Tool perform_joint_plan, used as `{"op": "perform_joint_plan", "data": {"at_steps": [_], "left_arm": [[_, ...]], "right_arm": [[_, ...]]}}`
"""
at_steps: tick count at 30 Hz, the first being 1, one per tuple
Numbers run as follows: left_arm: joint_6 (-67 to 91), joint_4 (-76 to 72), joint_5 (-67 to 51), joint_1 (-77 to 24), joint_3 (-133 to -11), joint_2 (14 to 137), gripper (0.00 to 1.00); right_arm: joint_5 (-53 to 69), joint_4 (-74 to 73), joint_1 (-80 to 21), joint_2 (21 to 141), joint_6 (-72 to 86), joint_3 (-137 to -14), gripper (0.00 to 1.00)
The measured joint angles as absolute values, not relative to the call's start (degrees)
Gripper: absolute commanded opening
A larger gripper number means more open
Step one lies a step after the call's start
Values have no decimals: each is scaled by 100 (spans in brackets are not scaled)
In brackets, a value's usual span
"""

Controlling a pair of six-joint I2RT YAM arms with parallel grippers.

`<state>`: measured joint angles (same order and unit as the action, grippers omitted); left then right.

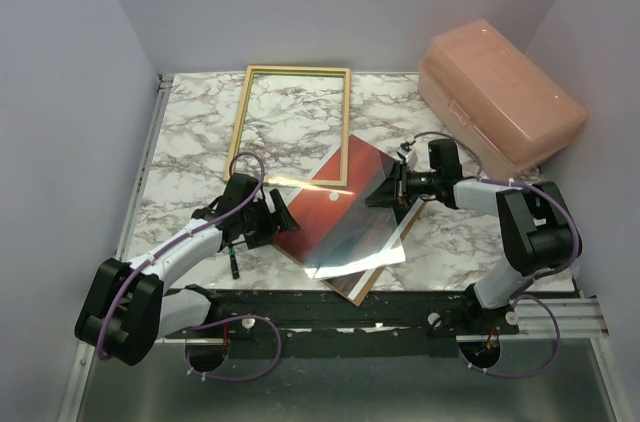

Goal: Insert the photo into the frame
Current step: Pick up the photo frame item at the center of the board.

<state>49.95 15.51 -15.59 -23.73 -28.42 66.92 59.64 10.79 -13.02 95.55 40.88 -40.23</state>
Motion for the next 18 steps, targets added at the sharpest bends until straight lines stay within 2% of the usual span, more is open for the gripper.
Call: {"op": "perform_joint_plan", "data": {"at_steps": [6, 9, 14, 18], "left_arm": [[4934, 1553, -1557, -2373, -2818, 6641, 84], [4899, 1614, -1522, -2373, -2783, 6547, 84], [4799, 1929, -1391, -2373, -2762, 6287, 85], [4687, 2285, -1262, -2373, -2827, 6082, 89]], "right_arm": [[5955, 1004, -1302, 9045, 4160, -4025, 24], [5905, 923, -1302, 8873, 4178, -4025, 12], [5673, 497, -1302, 8707, 4071, -4110, 1], [5402, -102, -1302, 8523, 3892, -4340, 1]]}}
